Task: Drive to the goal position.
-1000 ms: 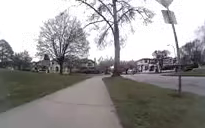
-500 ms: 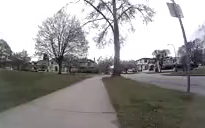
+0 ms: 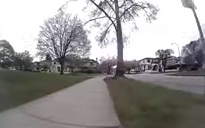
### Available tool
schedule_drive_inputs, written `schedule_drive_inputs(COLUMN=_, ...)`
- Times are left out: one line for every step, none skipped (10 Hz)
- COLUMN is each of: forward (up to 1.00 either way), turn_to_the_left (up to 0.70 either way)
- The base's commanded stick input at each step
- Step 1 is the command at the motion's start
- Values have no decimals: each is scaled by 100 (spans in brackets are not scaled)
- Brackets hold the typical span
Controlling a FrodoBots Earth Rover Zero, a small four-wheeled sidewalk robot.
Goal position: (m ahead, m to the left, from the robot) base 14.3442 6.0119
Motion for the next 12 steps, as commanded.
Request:
schedule_drive_inputs(forward=85, turn_to_the_left=0)
schedule_drive_inputs(forward=85, turn_to_the_left=0)
schedule_drive_inputs(forward=85, turn_to_the_left=0)
schedule_drive_inputs(forward=85, turn_to_the_left=0)
schedule_drive_inputs(forward=85, turn_to_the_left=0)
schedule_drive_inputs(forward=85, turn_to_the_left=0)
schedule_drive_inputs(forward=85, turn_to_the_left=0)
schedule_drive_inputs(forward=85, turn_to_the_left=0)
schedule_drive_inputs(forward=85, turn_to_the_left=0)
schedule_drive_inputs(forward=85, turn_to_the_left=0)
schedule_drive_inputs(forward=85, turn_to_the_left=0)
schedule_drive_inputs(forward=85, turn_to_the_left=0)
